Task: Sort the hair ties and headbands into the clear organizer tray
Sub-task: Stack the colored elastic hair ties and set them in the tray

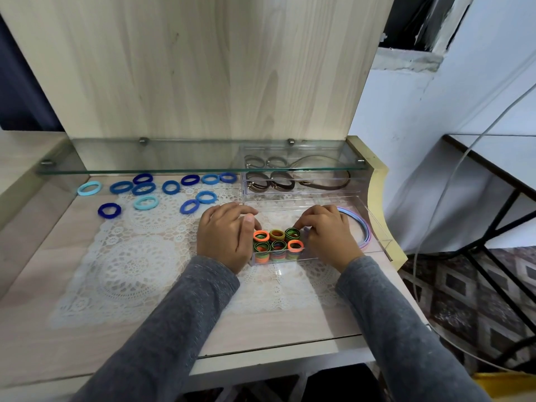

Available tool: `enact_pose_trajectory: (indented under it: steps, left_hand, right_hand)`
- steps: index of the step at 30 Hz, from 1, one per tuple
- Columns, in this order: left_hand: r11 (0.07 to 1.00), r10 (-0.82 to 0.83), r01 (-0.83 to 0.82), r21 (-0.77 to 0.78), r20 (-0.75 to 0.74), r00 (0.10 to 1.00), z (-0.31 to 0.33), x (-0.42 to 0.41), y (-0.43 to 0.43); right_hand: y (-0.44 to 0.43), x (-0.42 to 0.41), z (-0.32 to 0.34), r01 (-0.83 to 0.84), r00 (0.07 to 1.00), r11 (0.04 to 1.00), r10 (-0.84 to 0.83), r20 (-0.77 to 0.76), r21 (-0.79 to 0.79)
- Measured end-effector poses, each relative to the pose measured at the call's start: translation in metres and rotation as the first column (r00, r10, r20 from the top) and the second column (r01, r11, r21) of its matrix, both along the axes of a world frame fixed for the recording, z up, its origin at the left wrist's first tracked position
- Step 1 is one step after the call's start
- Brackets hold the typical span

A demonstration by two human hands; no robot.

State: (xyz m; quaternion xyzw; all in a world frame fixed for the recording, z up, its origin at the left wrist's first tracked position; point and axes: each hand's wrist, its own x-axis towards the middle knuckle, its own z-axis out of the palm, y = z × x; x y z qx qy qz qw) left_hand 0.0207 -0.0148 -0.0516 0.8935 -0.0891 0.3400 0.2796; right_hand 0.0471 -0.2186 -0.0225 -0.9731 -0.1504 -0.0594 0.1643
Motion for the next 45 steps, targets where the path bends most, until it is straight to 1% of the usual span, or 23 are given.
enact_pose_trajectory:
  steps: [3,8,11,13,16,19,21,24,26,28,30,34,37,40,45]
  left_hand:
    - [0.999,0.033,-0.033,0.001,0.044,0.998,0.001,0.000,0.000]
    - [0.982,0.171,-0.171,0.075,0.006,0.985,0.004,0.004,0.011]
    - [0.956,0.277,-0.275,0.102,-0.010,0.961,0.003,0.002,0.024]
    - [0.932,0.343,-0.332,0.148,-0.054,0.938,0.000,0.000,0.034]
    - [0.858,0.471,-0.402,0.320,-0.178,0.864,0.000,-0.003,0.053]
    - [0.780,0.599,-0.426,0.459,-0.348,0.721,0.002,-0.005,0.073]
    - [0.740,0.653,-0.445,0.504,-0.381,0.655,0.002,-0.006,0.085]
    - [0.712,0.690,-0.468,0.523,-0.397,0.606,0.001,-0.008,0.101]
    - [0.703,0.703,-0.475,0.530,-0.411,0.581,0.001,-0.008,0.111]
    - [0.694,0.714,-0.482,0.535,-0.426,0.556,0.000,-0.007,0.119]
    - [0.686,0.723,-0.487,0.541,-0.431,0.540,-0.002,-0.005,0.126]
    - [0.711,0.699,-0.486,0.508,-0.440,0.563,0.000,0.001,0.141]
    - [0.728,0.682,-0.490,0.480,-0.426,0.595,0.002,0.003,0.146]
    - [0.744,0.661,-0.492,0.451,-0.391,0.641,0.002,0.002,0.145]
    - [0.771,0.615,-0.477,0.422,-0.298,0.730,0.000,-0.005,0.149]
  right_hand:
    - [0.000,0.000,-0.001,0.015,1.000,0.999,-0.015,0.010,0.029]
    - [0.003,0.001,0.002,0.059,0.998,0.996,-0.059,0.001,0.071]
    - [0.011,0.000,0.007,0.079,0.995,0.992,-0.085,0.056,0.097]
    - [0.023,-0.001,0.010,0.062,0.992,0.990,-0.076,0.104,0.127]
    - [0.053,-0.005,0.015,-0.007,0.980,0.975,-0.038,0.195,0.223]
    - [0.091,-0.012,0.018,-0.113,0.973,0.957,0.053,0.223,0.266]
    - [0.114,-0.017,0.018,-0.187,0.967,0.947,0.131,0.218,0.260]
    - [0.143,-0.022,0.011,-0.253,0.962,0.936,0.217,0.165,0.244]
    - [0.158,-0.022,0.003,-0.235,0.972,0.954,0.227,0.059,0.189]
    - [0.169,-0.020,-0.005,-0.192,0.979,0.974,0.198,-0.041,0.118]
    - [0.175,-0.018,-0.012,-0.156,0.984,0.985,0.162,-0.076,0.080]
    - [0.185,-0.010,-0.023,-0.086,0.994,0.994,0.090,-0.064,0.066]
    - [0.192,-0.001,-0.028,-0.043,0.999,0.999,0.043,-0.005,0.027]
    - [0.198,0.005,-0.030,-0.020,0.999,1.000,0.020,0.049,-0.011]
    - [0.197,0.006,-0.032,-0.030,0.996,0.999,0.028,0.084,0.024]
